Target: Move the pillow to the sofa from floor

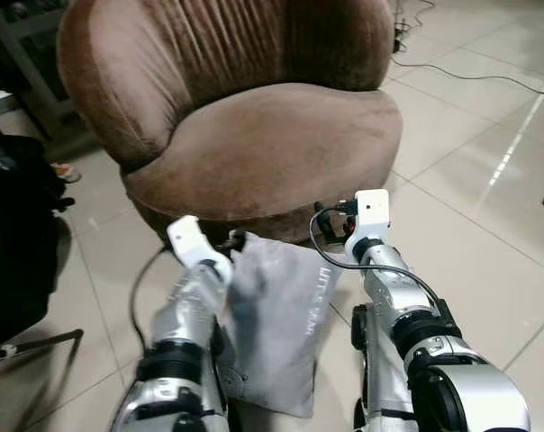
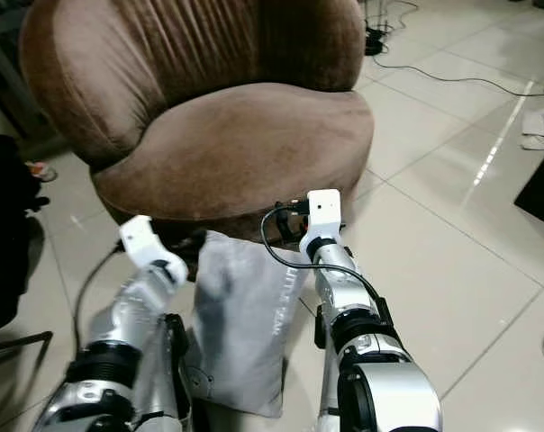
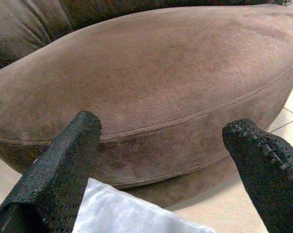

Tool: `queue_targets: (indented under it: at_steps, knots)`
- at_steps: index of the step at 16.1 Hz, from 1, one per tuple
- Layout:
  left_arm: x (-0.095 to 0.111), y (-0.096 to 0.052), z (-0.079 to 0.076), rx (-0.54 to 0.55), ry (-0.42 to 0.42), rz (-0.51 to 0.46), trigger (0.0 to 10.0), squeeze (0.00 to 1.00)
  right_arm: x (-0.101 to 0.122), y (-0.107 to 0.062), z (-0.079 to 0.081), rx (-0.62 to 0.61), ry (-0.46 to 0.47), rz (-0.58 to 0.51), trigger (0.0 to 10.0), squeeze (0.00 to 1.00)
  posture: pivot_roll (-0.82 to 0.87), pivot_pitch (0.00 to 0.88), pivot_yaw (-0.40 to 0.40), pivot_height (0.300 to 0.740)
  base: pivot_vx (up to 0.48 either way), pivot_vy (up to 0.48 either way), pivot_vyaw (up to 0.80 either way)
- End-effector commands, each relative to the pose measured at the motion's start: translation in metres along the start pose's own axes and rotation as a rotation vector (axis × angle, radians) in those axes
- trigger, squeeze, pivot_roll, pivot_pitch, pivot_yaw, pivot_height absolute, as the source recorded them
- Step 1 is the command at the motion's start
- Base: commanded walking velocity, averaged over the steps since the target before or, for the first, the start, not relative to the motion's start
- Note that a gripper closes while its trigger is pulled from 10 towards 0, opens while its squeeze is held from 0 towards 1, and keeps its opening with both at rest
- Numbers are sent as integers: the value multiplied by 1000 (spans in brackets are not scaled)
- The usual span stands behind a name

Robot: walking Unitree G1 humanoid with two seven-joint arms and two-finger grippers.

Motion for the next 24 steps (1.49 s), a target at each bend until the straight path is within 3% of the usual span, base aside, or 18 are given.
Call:
queue_targets:
  at_steps: [1, 4, 5, 8, 13, 15, 24]
  knots:
    - [-3, 1, 1, 29, 42, 7, 10000, 0, 12, 4, 10, 19, 21, -44, 10000, 0, -128, 0, 132, 455, 0, 0, 0]
    - [-13, 1, -10, -20, 76, 65, 10000, 0, 19, 4, 16, 30, 44, -87, 10000, 0, -132, 0, 133, 465, 0, 0, 0]
    - [-8, 0, -15, -60, 194, 36, 10000, 0, 19, 4, 19, 43, 16, -89, 10000, 0, -131, 0, 130, 480, 0, 0, 0]
    - [4, -1, -25, -123, 372, -13, 10000, 0, 16, 4, 18, 30, 4, -77, 10000, 0, -127, 0, 131, 510, 0, 0, 0]
    - [7, 0, -27, -149, 477, -24, 10000, 0, 21, 4, 16, 28, 14, -90, 10000, 0, -142, 0, 127, 560, 0, 0, 0]
    - [9, 1, -28, -145, 560, -47, 10000, 0, 24, 4, 18, 36, 6, -99, 10000, 0, -159, 0, 131, 585, 0, 0, 0]
    - [29, 9, -37, -147, 641, -123, 10000, 0, 34, 7, 14, 29, 13, -115, 10000, 0, -182, 0, 132, 670, 0, 0, 0]
Point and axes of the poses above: a point about 5 cm out from each wrist's last joint towards the gripper, its own y axis pointing out of the wrist towards the gripper, its own x axis along the axis of the wrist's last joint, z = x × y, the point moved 4 cm from there along y, pointing out of the wrist towards the gripper, and after that the axes turned 8 degrees about y, right-handed, at the moved point
